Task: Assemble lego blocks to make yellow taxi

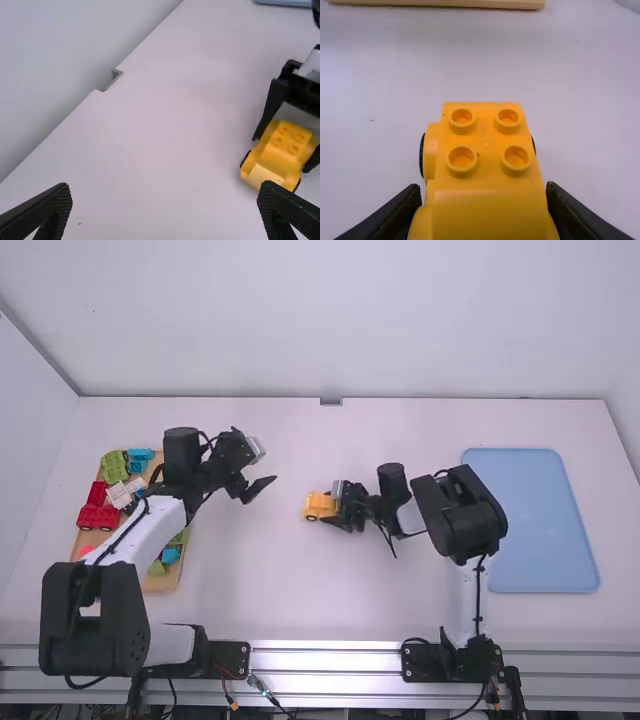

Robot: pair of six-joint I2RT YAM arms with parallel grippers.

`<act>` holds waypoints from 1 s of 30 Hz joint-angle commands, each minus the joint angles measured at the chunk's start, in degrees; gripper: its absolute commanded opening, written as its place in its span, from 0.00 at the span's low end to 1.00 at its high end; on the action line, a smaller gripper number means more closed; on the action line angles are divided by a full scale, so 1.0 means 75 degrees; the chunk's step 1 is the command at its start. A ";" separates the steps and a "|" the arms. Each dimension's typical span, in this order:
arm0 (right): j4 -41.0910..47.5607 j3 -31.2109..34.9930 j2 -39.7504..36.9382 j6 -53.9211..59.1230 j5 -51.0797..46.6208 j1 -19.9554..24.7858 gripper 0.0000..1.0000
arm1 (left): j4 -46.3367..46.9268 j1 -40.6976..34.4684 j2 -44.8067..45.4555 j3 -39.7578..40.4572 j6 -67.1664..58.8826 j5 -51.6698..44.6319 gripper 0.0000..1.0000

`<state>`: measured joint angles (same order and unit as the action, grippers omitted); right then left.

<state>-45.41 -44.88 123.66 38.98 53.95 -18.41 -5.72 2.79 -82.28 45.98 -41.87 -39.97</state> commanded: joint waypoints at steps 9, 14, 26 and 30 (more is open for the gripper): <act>0.2987 0.0522 -0.3812 -0.0597 -0.3121 0.2419 0.45 | -0.1635 -0.0070 -0.0408 -0.0731 0.0283 0.0519 0.99; 0.3652 0.1017 -0.5251 -0.0973 -0.4036 0.4132 0.43 | -0.2847 -0.0064 -0.0425 -0.1035 0.1105 0.1300 0.99; 0.3654 0.1559 -0.4651 -0.2081 -0.4803 0.6717 0.50 | -0.3646 -0.0070 -0.0460 -0.1154 0.2069 0.2261 0.99; 0.3424 0.1553 -0.4045 -0.2162 -0.4803 0.7023 0.51 | -0.3640 -0.0070 -0.0463 -0.1154 0.2069 0.2273 0.99</act>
<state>-19.16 -33.61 91.98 23.94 17.65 33.65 -32.88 2.61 -85.17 37.85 -27.09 -23.27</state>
